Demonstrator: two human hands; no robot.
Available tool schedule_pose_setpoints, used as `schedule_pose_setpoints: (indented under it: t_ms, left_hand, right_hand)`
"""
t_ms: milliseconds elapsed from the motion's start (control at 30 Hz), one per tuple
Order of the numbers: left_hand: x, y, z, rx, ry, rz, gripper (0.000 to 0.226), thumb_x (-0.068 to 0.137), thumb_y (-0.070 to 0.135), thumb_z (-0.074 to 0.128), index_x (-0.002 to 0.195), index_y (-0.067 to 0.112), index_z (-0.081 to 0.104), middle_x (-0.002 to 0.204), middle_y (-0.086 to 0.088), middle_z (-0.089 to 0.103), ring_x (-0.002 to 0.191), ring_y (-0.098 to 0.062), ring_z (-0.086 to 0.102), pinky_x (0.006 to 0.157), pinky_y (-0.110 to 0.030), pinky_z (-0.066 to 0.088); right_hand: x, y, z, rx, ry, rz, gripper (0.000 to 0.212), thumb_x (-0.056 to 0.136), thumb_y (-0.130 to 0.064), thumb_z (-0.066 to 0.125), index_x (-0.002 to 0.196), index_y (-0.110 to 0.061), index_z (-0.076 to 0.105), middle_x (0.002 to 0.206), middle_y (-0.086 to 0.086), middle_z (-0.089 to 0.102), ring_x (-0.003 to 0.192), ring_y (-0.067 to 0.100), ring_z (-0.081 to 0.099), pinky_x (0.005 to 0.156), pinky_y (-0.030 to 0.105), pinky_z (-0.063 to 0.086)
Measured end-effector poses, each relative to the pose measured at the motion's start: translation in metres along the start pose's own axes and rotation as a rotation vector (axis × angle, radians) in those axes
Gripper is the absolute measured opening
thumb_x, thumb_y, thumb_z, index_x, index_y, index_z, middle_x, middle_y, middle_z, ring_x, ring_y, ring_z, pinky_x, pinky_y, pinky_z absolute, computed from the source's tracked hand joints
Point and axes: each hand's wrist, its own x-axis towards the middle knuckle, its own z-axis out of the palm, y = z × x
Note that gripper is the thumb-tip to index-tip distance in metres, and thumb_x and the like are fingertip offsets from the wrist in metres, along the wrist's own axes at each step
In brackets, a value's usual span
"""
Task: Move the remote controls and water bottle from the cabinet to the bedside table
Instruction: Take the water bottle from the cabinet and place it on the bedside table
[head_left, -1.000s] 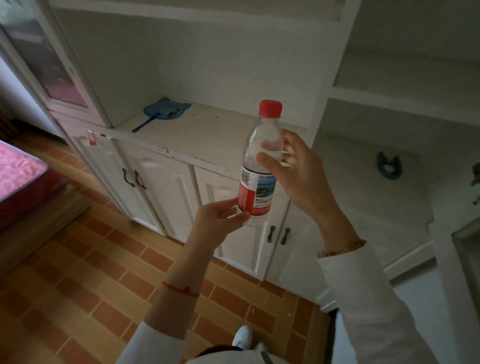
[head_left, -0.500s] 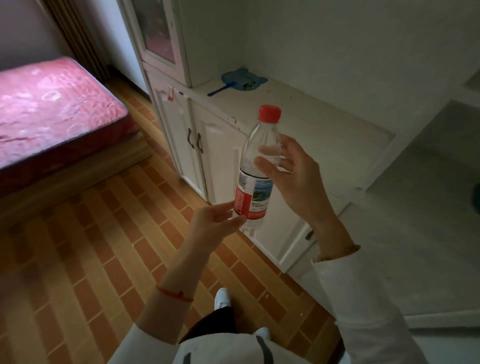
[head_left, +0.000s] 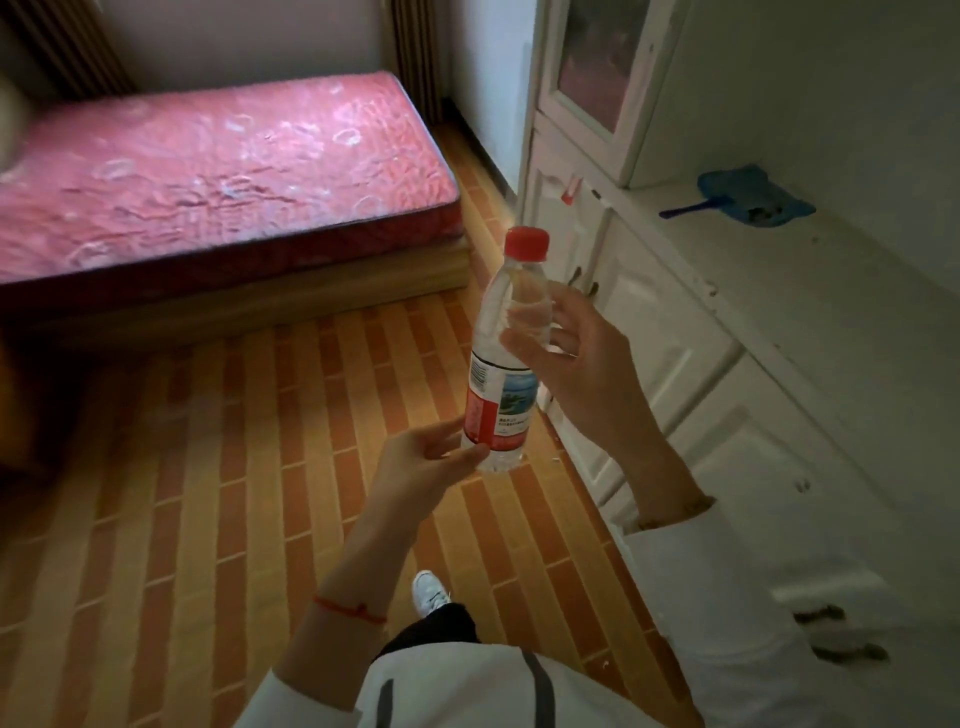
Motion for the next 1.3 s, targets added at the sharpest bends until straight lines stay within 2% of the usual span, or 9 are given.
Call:
schedule_pose_setpoints:
  t_ms: [300,400,600,700,833,900,1000,1167,1300]
  left_hand:
    - [0.065,0.015,-0.131,-0.073,0.22,0.007,0.055,0.08,0.012,0.074,0.131,0.011,0.057,0.121,-0.008,0.069,0.106,-0.016,0.067,0.089,-0.027,0.053]
    - [0.079,0.02,-0.168,-0.117,0.301,-0.016,0.056,0.078,0.012,0.075,0.132,0.011,0.056,0.122,-0.008,0.068,0.11,-0.017,0.065,0.086,-0.021,0.052]
    - [0.105,0.021,-0.233,-0.231,0.473,-0.043,0.052,0.078,0.011,0.076,0.128,0.012,0.061,0.115,-0.006,0.07,0.102,-0.012,0.067,0.078,-0.014,0.054]
    - [0.123,0.019,-0.267,-0.265,0.562,-0.072,0.052,0.078,0.01,0.076,0.127,0.013,0.061,0.114,-0.003,0.069,0.1,-0.01,0.067,0.084,-0.021,0.054]
    - [0.154,0.02,-0.318,-0.294,0.696,-0.081,0.048,0.077,0.007,0.077,0.123,0.018,0.063,0.109,0.0,0.071,0.088,-0.004,0.068,0.072,-0.013,0.054]
    - [0.172,0.023,-0.346,-0.315,0.76,-0.096,0.049,0.076,0.009,0.078,0.123,0.016,0.064,0.111,-0.001,0.071,0.093,-0.008,0.069,0.08,-0.021,0.055]
    - [0.201,0.037,-0.392,-0.344,0.817,-0.091,0.047,0.077,0.01,0.078,0.12,0.024,0.065,0.106,0.009,0.071,0.084,0.006,0.067,0.083,-0.02,0.054]
    - [0.255,0.064,-0.476,-0.316,0.932,-0.058,0.05,0.076,0.013,0.078,0.124,0.017,0.065,0.113,0.0,0.072,0.086,0.01,0.065,0.085,-0.019,0.053]
    - [0.285,0.08,-0.534,-0.326,1.022,-0.098,0.054,0.076,0.022,0.079,0.127,0.019,0.063,0.122,0.003,0.068,0.105,-0.004,0.064,0.089,-0.022,0.052]
  right_hand:
    - [0.12,-0.019,0.139,0.019,-0.224,-0.131,0.05,0.087,-0.035,0.066,0.132,-0.017,0.051,0.12,-0.008,0.066,0.107,0.004,0.064,0.088,0.02,0.053]
    - [0.15,-0.029,0.181,0.013,-0.275,-0.195,0.049,0.086,-0.033,0.066,0.129,-0.014,0.053,0.116,-0.015,0.063,0.103,-0.003,0.063,0.084,0.013,0.052]
    - [0.205,-0.041,0.263,0.034,-0.468,-0.237,0.048,0.089,-0.031,0.063,0.132,-0.015,0.05,0.121,-0.005,0.065,0.102,-0.001,0.063,0.082,0.009,0.05]
    - [0.233,-0.045,0.309,0.055,-0.57,-0.256,0.047,0.089,-0.031,0.062,0.132,-0.015,0.051,0.118,-0.008,0.065,0.103,-0.004,0.062,0.08,0.008,0.05]
    - [0.277,-0.051,0.376,0.081,-0.677,-0.298,0.049,0.087,-0.033,0.063,0.131,-0.017,0.051,0.114,-0.012,0.065,0.1,-0.007,0.062,0.078,0.009,0.051]
    - [0.303,-0.057,0.409,0.101,-0.738,-0.304,0.049,0.086,-0.032,0.064,0.132,-0.018,0.051,0.111,-0.014,0.065,0.097,-0.009,0.063,0.078,0.008,0.051]
    - [0.347,-0.072,0.461,0.125,-0.809,-0.316,0.049,0.086,-0.031,0.065,0.131,-0.02,0.051,0.108,-0.019,0.064,0.096,-0.01,0.063,0.077,0.007,0.05]
    - [0.424,-0.104,0.546,0.14,-0.909,-0.339,0.051,0.086,-0.032,0.065,0.133,-0.021,0.05,0.119,-0.007,0.066,0.104,0.004,0.065,0.087,0.026,0.056]
    - [0.468,-0.127,0.609,0.158,-0.99,-0.354,0.052,0.087,-0.03,0.064,0.135,-0.018,0.048,0.124,-0.002,0.065,0.109,0.011,0.064,0.091,0.036,0.056]
